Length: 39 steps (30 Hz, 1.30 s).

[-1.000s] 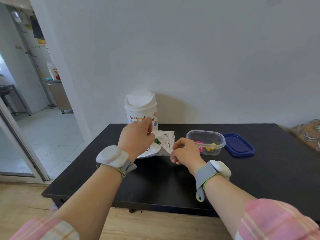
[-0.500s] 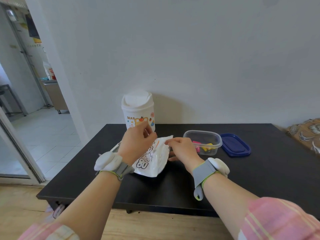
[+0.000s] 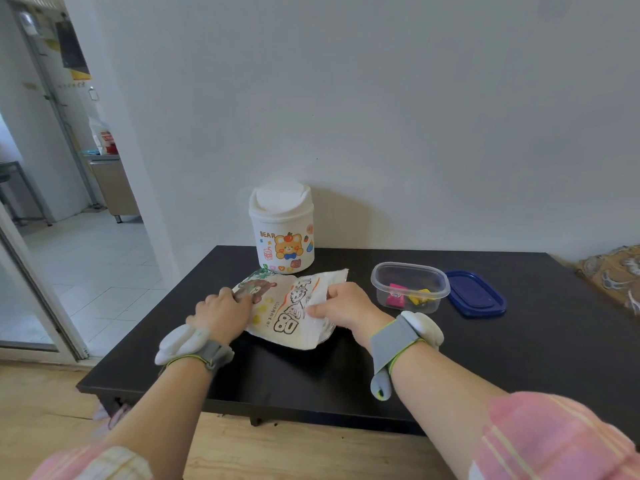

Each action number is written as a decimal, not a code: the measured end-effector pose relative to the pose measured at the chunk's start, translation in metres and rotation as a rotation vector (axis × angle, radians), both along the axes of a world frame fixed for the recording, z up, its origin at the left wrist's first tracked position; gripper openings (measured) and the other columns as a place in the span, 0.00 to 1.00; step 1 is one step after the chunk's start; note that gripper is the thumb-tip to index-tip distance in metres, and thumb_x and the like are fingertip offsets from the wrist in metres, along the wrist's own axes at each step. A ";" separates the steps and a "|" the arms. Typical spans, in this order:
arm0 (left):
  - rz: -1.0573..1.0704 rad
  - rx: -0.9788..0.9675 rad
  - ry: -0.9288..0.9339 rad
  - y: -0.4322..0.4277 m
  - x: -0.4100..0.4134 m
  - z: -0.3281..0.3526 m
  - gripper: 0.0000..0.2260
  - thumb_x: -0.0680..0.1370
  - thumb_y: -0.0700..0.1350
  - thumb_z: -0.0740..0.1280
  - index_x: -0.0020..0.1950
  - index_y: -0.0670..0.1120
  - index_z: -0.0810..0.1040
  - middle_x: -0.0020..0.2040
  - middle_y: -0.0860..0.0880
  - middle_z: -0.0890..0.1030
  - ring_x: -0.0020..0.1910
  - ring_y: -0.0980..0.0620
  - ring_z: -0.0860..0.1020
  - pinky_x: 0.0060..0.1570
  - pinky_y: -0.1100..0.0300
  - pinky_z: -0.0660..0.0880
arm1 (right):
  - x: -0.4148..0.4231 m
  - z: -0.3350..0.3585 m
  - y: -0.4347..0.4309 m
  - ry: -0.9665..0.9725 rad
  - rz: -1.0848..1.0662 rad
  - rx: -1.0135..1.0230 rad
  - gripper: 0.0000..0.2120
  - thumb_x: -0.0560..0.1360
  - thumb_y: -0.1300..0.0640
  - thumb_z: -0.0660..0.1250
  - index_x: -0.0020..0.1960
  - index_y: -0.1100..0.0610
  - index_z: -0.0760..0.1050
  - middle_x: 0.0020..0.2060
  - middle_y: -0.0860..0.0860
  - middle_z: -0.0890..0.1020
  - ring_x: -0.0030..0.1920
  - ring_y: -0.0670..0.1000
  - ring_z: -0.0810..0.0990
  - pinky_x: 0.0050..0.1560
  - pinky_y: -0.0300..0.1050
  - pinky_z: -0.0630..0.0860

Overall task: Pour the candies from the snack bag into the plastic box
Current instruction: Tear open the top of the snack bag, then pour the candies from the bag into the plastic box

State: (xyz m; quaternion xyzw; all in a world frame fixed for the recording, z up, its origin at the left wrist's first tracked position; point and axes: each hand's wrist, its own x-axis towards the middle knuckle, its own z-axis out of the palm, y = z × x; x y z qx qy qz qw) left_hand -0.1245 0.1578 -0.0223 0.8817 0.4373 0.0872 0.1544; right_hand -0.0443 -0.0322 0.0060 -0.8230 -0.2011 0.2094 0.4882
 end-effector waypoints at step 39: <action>-0.141 -0.713 -0.991 -0.034 0.040 0.039 0.11 0.82 0.50 0.58 0.50 0.48 0.78 0.45 0.49 0.82 0.45 0.48 0.81 0.50 0.52 0.77 | 0.050 0.039 -0.085 -0.247 -0.611 0.469 0.12 0.76 0.55 0.63 0.41 0.57 0.83 0.37 0.47 0.82 0.40 0.45 0.77 0.45 0.45 0.71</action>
